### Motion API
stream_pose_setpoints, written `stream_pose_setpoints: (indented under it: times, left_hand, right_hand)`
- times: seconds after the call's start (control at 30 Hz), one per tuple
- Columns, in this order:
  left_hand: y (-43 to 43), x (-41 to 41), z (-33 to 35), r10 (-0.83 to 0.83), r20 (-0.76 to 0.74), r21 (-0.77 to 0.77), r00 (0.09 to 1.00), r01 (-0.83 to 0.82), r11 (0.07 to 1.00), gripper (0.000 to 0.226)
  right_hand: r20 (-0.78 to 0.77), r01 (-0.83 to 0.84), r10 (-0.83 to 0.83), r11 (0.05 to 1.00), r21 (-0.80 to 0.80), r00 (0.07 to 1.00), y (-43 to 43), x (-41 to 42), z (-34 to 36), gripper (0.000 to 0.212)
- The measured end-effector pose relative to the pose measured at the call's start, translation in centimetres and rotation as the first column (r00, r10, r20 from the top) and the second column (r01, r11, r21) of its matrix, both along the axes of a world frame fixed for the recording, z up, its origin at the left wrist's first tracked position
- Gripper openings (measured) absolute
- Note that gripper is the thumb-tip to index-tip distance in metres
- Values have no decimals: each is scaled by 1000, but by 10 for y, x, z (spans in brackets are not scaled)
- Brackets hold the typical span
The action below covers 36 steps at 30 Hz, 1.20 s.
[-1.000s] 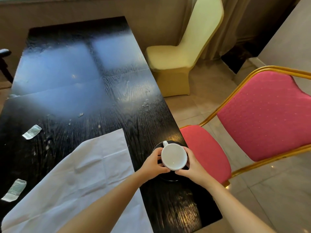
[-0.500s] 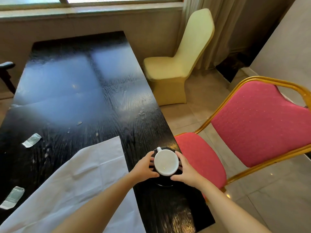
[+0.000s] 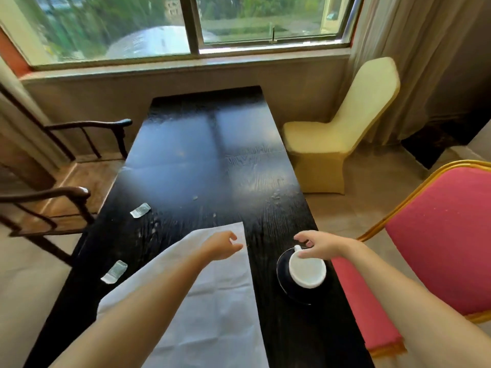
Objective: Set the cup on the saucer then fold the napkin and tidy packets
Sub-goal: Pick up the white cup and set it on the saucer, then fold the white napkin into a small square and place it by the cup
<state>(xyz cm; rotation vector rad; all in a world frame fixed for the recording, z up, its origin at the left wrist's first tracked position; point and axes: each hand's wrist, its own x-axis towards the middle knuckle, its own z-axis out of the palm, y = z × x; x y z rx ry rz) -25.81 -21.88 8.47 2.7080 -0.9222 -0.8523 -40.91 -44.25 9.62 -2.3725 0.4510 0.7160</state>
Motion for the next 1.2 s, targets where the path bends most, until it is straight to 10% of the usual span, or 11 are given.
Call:
stream_pose_setpoints:
  times: [0.53, 0.93, 1.2]
  left_hand:
    - [232, 29, -84, 294, 35, 101, 955, -296, 950, 69]
    - [357, -65, -168, -84, 32, 101, 996, 80, 992, 83]
    - [359, -76, -166, -133, 45, 55, 990, 130, 990, 85]
  right_hand:
    - [-45, -171, 167, 979, -108, 985, 194, 52, -94, 64]
    - [11, -112, 129, 901, -419, 992, 317, -30, -164, 81]
    - [61, -359, 435, 806, -470, 898, 361, -87, -185, 123]
